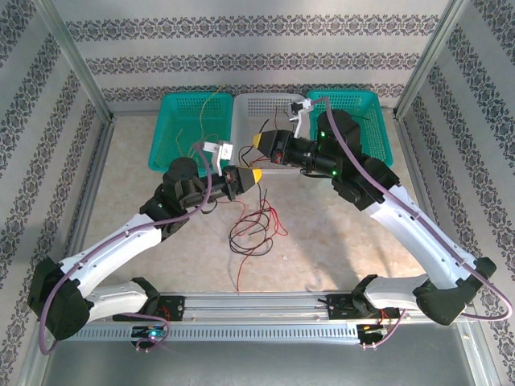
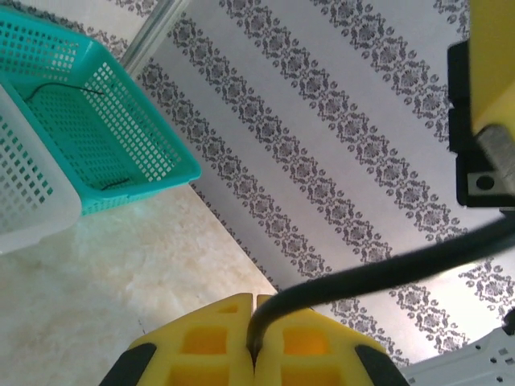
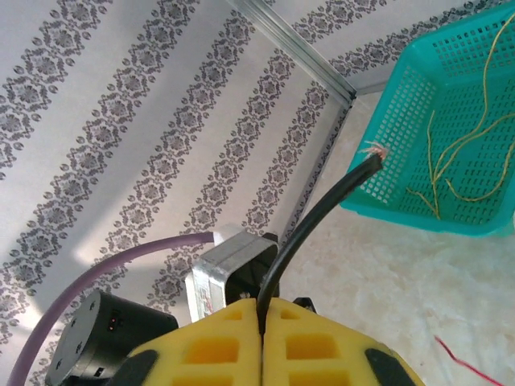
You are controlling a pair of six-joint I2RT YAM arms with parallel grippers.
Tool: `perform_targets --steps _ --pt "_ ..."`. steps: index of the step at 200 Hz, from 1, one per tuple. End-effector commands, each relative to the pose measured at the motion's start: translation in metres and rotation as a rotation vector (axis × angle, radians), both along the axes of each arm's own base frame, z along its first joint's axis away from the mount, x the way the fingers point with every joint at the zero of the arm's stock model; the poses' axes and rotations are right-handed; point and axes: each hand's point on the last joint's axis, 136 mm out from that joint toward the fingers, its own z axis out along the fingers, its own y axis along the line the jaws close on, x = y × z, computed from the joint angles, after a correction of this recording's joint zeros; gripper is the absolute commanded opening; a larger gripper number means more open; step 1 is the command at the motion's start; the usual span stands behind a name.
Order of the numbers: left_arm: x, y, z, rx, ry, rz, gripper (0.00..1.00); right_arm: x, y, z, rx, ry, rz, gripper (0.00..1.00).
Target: Untangle the cables
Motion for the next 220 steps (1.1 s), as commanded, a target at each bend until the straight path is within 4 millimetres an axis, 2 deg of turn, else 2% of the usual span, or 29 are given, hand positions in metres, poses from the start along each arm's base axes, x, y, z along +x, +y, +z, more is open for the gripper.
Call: perform_targets --steps 1,12,27,72,88,101,122,137,172,199,220 --pt "0.003 0.003 0.026 -0.004 -0.050 0.039 0.00 -0.002 -0.012 0.008 0.021 -0.022 -0.024 0.28" --pt "0.007 0.007 0.033 -0.011 -0.050 0.067 0.00 0.001 -0.018 -0.003 0.008 -0.006 -0.044 0.41" --pt "0.009 0.010 0.046 -0.025 -0.049 0.081 0.00 0.004 -0.024 -0.022 -0.019 0.026 -0.064 0.46" --pt "0.014 0.016 0.089 -0.130 -0.034 0.073 0.00 0.002 -0.016 -0.087 -0.028 0.151 -0.029 0.46" --pt "0.014 0.019 0.107 -0.178 -0.045 0.061 0.00 0.001 -0.013 -0.103 -0.029 0.192 -0.020 0.45" --pt "0.018 0.022 0.115 -0.191 -0.038 0.067 0.00 -0.001 -0.014 -0.107 -0.043 0.191 -0.018 0.45" --pt "0.029 0.030 0.117 -0.194 0.010 0.096 0.00 -0.003 -0.024 -0.099 -0.083 0.142 -0.039 0.47" --pt "0.039 0.035 0.113 -0.197 0.062 0.092 0.00 -0.006 -0.033 -0.085 -0.127 0.087 -0.050 0.49" --pt "0.059 0.034 0.086 -0.231 0.247 -0.014 0.00 -0.011 -0.049 -0.043 -0.177 -0.070 -0.077 0.56" --pt "0.055 0.026 0.089 -0.287 0.274 -0.118 0.00 -0.013 -0.041 -0.019 -0.168 -0.145 -0.031 0.60" --pt "0.049 0.023 0.095 -0.303 0.261 -0.172 0.00 -0.010 -0.029 -0.018 -0.206 -0.161 0.017 0.59"
